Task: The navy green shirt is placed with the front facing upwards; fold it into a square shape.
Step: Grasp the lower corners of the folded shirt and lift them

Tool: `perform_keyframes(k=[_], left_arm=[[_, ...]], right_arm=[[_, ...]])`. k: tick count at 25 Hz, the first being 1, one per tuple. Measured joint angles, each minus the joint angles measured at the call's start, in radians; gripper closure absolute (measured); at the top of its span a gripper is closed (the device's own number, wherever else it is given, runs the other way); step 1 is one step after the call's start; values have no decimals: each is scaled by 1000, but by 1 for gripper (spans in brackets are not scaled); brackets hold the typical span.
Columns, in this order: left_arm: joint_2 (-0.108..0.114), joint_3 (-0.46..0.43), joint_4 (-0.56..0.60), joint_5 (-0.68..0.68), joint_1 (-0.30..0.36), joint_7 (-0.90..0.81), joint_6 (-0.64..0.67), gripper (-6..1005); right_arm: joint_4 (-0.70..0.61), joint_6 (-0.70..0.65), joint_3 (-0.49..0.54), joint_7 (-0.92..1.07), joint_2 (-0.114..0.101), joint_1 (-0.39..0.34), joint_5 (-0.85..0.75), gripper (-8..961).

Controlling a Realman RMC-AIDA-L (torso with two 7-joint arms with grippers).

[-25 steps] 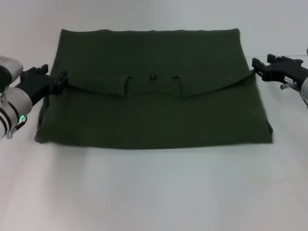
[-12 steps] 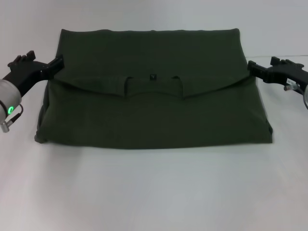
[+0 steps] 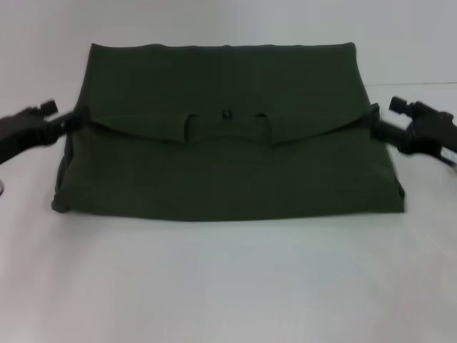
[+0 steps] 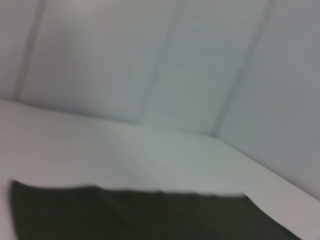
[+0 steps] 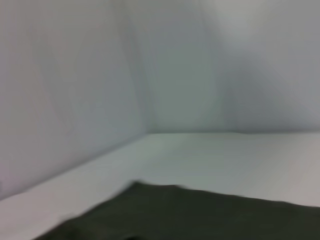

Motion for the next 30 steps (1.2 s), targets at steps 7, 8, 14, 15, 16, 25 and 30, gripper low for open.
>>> perform_keyframes(k=[7, 8, 14, 15, 16, 25, 30], left_arm=[[17, -3, 122, 240, 29, -120, 152, 170], [18, -1, 127, 256, 27, -128, 150, 171], [24, 11, 149, 373, 3, -181, 123, 178], [24, 30, 156, 403, -1, -199, 101, 179], [24, 30, 156, 403, -1, -199, 101, 180], [12, 126, 156, 450, -4, -236, 7, 190], [10, 134, 153, 465, -10, -248, -3, 196]], right_arm=[[-144, -358, -263, -56, 6, -136, -5, 159], [-169, -400, -304, -59, 7, -154, -5, 159], [-262, -539, -396, -36, 9, -226, -23, 158], [-271, -544, -395, -28, 9, -238, -27, 158], [-271, -544, -395, -28, 9, -238, -27, 158], [-265, -539, -396, -24, 12, -235, -28, 170], [-271, -530, -397, 2, 13, -227, -25, 172]])
